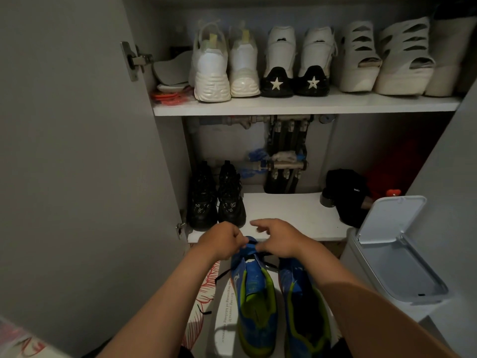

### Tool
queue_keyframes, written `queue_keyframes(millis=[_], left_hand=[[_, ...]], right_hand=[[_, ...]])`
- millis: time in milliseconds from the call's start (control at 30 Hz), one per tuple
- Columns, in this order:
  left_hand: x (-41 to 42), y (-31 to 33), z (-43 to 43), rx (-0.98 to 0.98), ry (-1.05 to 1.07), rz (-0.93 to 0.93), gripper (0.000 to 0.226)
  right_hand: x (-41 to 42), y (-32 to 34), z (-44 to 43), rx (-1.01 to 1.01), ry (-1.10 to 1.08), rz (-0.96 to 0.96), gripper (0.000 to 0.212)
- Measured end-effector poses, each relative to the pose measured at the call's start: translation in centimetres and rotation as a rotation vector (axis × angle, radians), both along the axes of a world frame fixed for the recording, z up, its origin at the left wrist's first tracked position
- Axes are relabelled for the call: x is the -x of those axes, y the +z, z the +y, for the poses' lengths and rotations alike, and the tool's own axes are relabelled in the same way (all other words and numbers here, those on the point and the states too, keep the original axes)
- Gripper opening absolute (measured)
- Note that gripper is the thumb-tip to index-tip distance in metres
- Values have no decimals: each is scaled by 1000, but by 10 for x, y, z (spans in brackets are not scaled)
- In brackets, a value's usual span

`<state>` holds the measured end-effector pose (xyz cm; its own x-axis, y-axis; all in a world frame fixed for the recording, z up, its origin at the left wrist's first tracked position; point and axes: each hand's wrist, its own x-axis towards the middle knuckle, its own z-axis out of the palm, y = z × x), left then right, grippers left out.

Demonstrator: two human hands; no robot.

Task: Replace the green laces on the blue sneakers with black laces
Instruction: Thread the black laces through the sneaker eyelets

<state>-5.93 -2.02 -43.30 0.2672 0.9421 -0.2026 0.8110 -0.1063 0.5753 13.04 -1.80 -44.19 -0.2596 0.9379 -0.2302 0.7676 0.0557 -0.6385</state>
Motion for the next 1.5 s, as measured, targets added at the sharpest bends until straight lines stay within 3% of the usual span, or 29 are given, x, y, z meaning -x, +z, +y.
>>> queue_keyframes(millis=[67,167,267,500,567,667,767,900,1000,1133,1367,1500], left_hand=[[-6,-2,-1,49,-46,-65,30],[-11,-3,0,131,-56,-158,28],[-12,-4,4,102,-15,-124,21],[-11,-14,14,-140,58,80,43],[-9,-19,16,-69,55,0,45],[-6,-22,19,71,43,-188,39],[-2,-26,17,105,80,-235,35],[0,-39,8,119,129,-13,36],[-6,-45,-3,234,104,37,33],[-13,-53,-12,184,119,93,29],[-9,-62,-24,239,342,-166,41],[-4,-63,-27,315,437,-367,23]], right_hand=[[4,-1,2,1,19,188,47],[1,0,7,-74,-34,167,18],[-2,-3,9,-38,-50,185,17],[5,-13,12,47,-31,202,27],[6,-17,13,101,-50,262,16],[3,-20,16,31,-63,298,4],[0,-25,19,-19,-96,288,11],[-1,-35,18,-39,-107,138,9],[4,-37,13,-42,-62,25,12],[13,-37,7,-57,-21,-203,16],[30,-47,0,-148,60,-409,20],[37,-53,-1,-176,88,-462,22]])
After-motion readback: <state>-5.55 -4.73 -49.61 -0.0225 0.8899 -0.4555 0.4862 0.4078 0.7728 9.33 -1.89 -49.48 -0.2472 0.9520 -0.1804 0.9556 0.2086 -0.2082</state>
